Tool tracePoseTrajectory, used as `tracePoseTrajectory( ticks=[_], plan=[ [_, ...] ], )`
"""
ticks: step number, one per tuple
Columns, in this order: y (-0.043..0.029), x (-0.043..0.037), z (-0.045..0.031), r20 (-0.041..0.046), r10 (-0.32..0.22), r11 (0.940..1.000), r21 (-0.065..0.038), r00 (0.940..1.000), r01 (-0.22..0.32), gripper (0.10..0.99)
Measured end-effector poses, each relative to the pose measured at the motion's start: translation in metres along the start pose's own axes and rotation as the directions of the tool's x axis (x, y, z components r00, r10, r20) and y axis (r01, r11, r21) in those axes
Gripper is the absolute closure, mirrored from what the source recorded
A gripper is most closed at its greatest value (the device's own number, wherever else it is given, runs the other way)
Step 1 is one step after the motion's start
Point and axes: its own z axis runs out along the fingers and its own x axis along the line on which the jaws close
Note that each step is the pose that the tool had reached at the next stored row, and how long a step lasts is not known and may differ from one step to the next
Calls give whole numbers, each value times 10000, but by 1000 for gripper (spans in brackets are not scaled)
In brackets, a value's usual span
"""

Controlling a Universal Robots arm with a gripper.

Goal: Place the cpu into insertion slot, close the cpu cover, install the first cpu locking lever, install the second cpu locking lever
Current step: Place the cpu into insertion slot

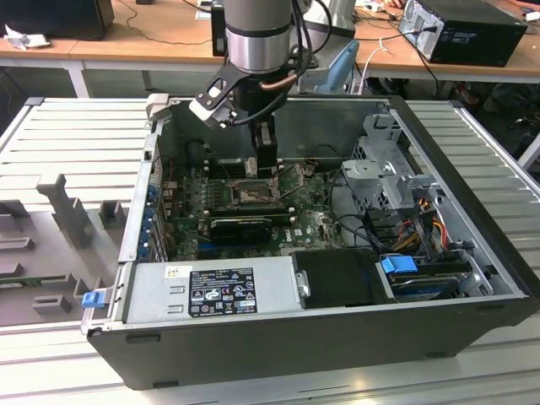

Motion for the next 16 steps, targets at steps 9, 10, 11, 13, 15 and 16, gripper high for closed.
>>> tracePoseTrajectory(
  ticks=[9,10,11,13,15,16],
  plan=[
    [-11,-3,137,0,0,10000,0,10000,0,557],
    [-12,-3,144,0,0,10000,0,10000,0,557],
    [-12,-3,149,0,0,10000,0,10000,0,557],
    [-14,-3,169,0,0,10000,0,10000,0,557],
    [-17,-4,203,0,2,10000,0,10000,-2,557],
    [-19,-4,224,0,1,10000,0,10000,-1,557]
  ],
)
